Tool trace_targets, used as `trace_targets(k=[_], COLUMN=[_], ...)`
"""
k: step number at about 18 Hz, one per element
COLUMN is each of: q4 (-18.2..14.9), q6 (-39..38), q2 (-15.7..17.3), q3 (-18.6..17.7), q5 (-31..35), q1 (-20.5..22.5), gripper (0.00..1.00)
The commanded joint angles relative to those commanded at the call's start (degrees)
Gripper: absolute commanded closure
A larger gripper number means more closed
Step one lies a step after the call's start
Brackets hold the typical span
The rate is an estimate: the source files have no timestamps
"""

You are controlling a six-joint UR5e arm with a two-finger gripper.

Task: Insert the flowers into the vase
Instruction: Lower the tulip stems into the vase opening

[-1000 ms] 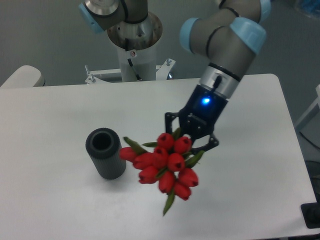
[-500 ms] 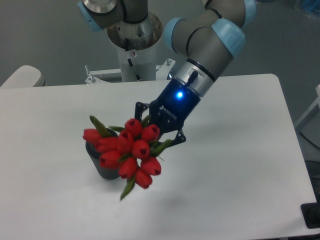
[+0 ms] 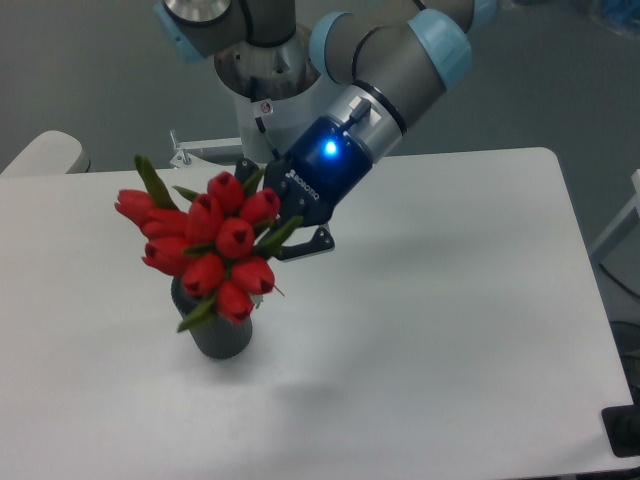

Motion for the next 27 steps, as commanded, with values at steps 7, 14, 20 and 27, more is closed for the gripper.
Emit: trace_targets(k=[7, 14, 20, 27], q4=[0.1, 0.2, 0.2, 0.1], q6=[1.6, 6.9, 10.6, 12.3], q2=[2.6, 2.0, 2.2, 1.5], q3=[-3.7, -5.9, -9.2, -11.4], q5=[0.2, 0.2, 0.2, 0.4], q1=[-1.9, -2.7, -2.8, -2.9], gripper=[0.81, 0.81, 0.81, 0.80])
